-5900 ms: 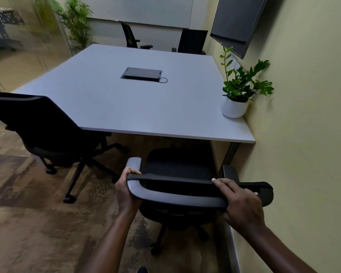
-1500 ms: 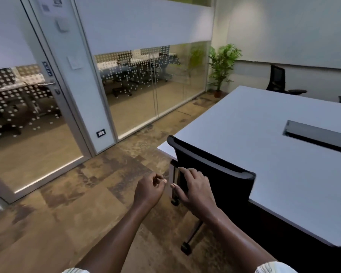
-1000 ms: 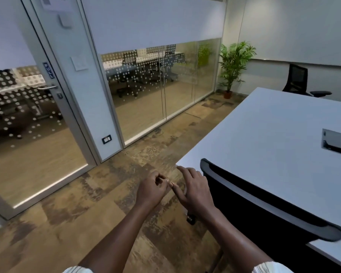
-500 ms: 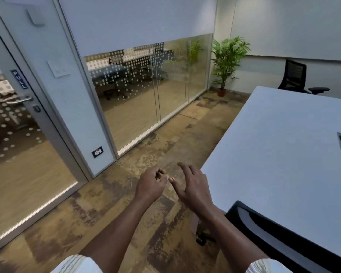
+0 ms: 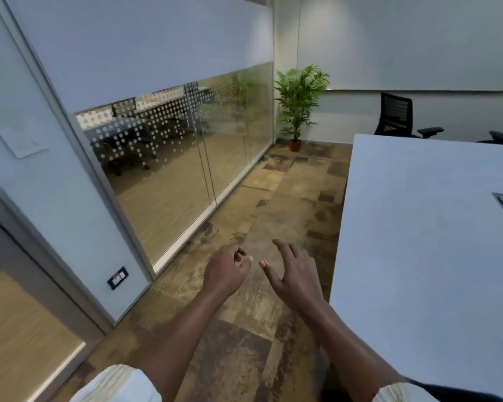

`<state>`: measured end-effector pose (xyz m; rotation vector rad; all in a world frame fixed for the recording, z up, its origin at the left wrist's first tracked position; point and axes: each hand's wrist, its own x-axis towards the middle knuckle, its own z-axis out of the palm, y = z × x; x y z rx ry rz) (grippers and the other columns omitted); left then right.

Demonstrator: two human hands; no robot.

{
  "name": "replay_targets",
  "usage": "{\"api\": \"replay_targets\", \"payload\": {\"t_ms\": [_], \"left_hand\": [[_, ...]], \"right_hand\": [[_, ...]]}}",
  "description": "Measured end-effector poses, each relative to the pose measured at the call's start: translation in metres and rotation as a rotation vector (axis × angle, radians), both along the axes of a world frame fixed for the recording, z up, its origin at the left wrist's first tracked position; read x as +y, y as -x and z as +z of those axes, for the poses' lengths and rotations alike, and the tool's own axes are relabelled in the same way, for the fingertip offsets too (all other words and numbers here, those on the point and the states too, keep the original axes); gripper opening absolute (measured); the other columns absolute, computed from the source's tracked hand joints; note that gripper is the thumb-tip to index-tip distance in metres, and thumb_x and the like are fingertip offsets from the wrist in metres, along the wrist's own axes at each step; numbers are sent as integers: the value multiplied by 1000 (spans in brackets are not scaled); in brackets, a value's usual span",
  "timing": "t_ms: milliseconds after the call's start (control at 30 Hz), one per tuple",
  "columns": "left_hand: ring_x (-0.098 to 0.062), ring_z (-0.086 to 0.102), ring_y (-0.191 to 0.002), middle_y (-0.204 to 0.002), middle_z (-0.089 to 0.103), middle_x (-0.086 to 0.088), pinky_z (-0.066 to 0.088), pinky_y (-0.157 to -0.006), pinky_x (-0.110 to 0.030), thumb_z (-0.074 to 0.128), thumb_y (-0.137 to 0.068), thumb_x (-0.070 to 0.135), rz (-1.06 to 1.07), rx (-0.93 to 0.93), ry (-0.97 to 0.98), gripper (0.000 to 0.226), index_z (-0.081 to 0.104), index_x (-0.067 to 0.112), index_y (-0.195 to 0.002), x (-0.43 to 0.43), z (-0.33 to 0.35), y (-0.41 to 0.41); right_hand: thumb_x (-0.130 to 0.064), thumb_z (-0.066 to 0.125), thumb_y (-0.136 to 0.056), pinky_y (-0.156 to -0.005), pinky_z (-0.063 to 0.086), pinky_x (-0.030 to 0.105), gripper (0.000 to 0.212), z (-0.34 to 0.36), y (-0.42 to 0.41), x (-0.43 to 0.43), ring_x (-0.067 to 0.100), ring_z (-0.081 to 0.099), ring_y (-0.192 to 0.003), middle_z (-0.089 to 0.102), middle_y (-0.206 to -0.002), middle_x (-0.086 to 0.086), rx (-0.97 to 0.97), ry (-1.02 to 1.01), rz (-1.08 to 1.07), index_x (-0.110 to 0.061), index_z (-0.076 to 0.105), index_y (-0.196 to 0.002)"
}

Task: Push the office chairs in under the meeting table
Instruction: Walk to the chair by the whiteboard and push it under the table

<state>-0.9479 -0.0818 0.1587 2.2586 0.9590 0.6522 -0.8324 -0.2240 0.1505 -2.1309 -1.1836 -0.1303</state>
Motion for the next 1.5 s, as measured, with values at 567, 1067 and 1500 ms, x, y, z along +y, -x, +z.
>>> {"api": "replay_targets", "payload": {"t_ms": [567, 1067, 1500], "left_hand": [[-14, 61, -78, -86, 62, 7, 53, -66, -34, 68, -88, 42, -224, 20, -40, 19, 63, 23, -87, 163, -9, -129], [-14, 62, -81, -87, 64, 4, 54, -68, -34, 69, -89, 38, -354, 6, -12, 15, 65, 23, -88, 271, -6, -406], [-11, 62, -80, -89, 64, 5, 54, -67, -33, 68, -90, 41, -400, 29, 6, 15, 64, 26, -88, 389, -18, -607]], "right_hand": [[-63, 50, -97, -97, 45, 42, 63, -2, -98, 145, 19, 53, -123, 58, -136, -1, 12, 31, -237, -26, 46, -148], [-66, 48, -96, -95, 47, 41, 65, -9, -356, 251, 21, 54, -121, 59, -135, 0, 9, 81, -351, -25, 46, -148], [-67, 45, -97, -100, 47, 41, 68, -23, -544, 363, 21, 53, -125, 57, -141, 2, 27, 121, -420, -23, 45, -149]]}}
